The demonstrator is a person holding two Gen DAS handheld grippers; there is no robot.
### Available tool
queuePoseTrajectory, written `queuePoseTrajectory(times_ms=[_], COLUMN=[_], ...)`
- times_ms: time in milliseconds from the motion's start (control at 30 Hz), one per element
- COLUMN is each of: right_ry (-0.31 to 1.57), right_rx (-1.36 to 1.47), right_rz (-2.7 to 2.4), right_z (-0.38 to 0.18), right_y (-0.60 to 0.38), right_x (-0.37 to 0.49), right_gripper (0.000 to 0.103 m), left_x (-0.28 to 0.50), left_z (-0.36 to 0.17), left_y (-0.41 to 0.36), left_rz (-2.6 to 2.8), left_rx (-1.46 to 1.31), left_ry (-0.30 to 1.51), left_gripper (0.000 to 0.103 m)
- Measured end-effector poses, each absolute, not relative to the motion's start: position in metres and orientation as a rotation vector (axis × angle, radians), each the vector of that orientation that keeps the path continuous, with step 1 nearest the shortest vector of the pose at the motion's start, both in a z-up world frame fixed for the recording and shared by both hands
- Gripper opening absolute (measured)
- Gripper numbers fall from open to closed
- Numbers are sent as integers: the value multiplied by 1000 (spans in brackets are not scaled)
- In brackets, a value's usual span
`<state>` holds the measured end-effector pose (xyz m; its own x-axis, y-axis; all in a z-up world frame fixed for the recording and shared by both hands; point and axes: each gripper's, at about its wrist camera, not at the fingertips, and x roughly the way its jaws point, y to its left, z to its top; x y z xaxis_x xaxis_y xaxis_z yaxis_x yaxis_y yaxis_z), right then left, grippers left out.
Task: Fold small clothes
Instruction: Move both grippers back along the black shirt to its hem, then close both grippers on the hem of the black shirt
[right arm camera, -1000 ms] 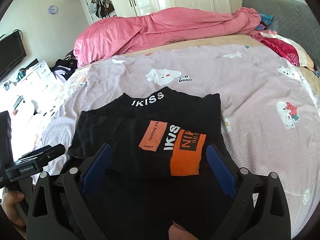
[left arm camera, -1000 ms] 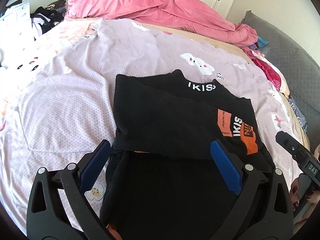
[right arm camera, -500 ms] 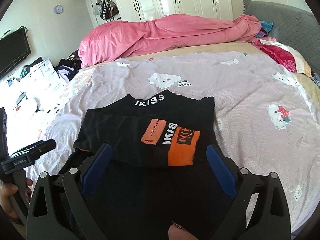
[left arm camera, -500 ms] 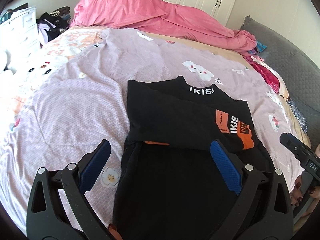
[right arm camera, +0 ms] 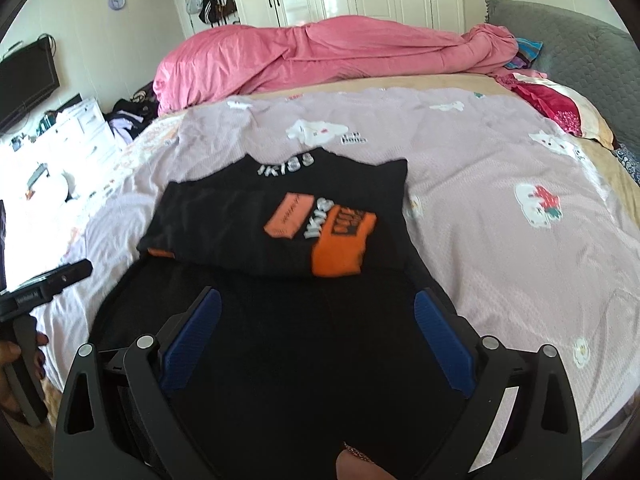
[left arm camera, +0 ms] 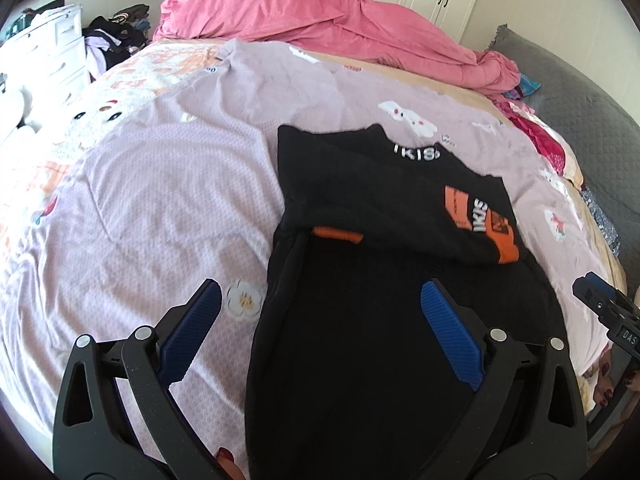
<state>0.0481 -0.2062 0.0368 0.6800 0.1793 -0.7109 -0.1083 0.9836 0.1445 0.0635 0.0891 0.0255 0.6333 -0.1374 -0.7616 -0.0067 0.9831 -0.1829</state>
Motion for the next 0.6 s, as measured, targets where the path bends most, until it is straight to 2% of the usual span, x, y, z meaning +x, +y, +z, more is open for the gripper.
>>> queuePoseTrajectory(times_ms=[600], right_ry=[949], right_rx=[166], right_rz=[109], right_z=[-11], right_y=[-255], right_x=[3], right_gripper=[97], left_x=[-5], left_z=[-26], left_y=[118], left_rz=[-64], left_rx=[-252], left_ry=[996], left_gripper=[94])
